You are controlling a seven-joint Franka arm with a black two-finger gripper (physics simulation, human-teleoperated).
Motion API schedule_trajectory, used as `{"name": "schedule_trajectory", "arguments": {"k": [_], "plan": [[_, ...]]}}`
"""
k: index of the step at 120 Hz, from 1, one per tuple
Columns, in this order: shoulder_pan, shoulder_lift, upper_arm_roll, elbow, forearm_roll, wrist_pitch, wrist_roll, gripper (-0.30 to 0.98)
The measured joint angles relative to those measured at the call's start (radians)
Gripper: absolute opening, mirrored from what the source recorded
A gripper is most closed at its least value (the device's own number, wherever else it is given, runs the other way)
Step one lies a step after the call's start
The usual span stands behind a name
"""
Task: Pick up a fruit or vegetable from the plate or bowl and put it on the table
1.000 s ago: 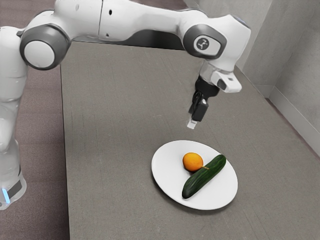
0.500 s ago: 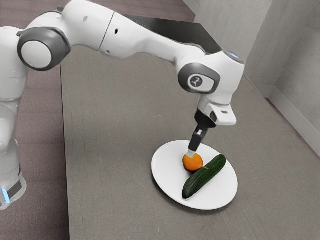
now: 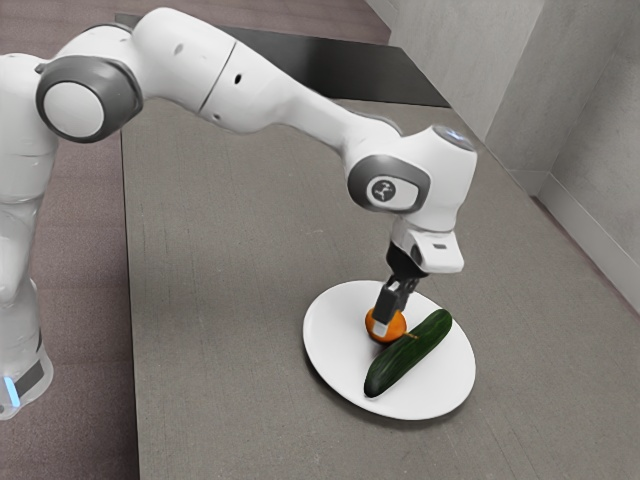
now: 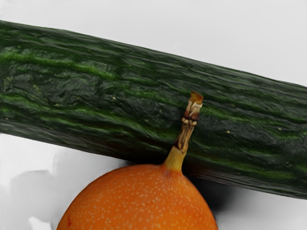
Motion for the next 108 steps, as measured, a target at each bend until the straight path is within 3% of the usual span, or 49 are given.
{"name": "schedule_trajectory", "arguments": {"k": [68,85,108], "plan": [[0.012,0.037,0.007,-0.008,0.006,0.055,0.082,0.63],[0.013,0.041,0.007,-0.007,0.004,0.062,0.092,0.39],[0.011,0.027,0.006,-0.006,0.008,0.065,0.095,0.33]]}}
